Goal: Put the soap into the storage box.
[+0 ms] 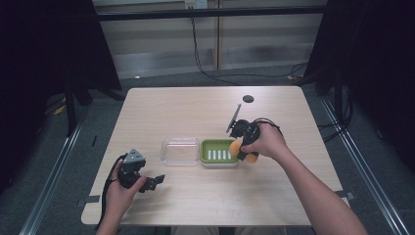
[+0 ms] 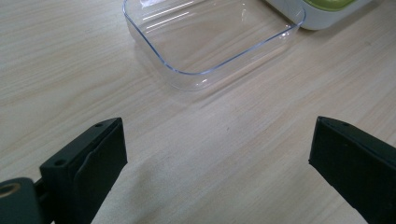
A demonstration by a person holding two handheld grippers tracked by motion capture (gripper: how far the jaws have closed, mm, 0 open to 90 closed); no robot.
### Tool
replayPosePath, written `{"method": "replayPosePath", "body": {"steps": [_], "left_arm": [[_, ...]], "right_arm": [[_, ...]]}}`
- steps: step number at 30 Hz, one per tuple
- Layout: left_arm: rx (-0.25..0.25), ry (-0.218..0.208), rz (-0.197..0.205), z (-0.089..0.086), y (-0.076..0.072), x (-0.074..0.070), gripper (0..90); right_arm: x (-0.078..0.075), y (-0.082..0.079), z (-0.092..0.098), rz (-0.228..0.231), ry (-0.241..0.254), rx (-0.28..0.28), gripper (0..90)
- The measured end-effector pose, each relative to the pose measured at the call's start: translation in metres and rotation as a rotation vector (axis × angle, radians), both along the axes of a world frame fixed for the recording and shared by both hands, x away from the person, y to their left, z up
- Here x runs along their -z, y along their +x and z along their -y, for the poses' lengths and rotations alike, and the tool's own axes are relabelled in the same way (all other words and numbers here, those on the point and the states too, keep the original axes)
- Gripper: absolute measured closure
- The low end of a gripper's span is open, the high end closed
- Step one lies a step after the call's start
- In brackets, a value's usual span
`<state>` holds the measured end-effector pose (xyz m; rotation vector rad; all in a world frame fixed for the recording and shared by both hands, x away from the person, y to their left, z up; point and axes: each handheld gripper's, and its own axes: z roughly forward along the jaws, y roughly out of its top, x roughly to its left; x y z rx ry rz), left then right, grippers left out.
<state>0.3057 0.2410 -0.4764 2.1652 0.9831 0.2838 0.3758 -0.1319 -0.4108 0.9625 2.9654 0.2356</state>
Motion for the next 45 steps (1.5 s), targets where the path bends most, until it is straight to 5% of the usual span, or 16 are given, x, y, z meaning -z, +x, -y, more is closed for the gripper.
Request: {"method": "replayPosePath", "body": {"steps": [45], "left_arm": [[0.001, -0.001, 0.0, -0.001, -0.001, -0.001, 3.9]], "right_arm": [[0.003, 0.012, -0.027, 0.022, -0.006, -0.117, 50.3]]}}
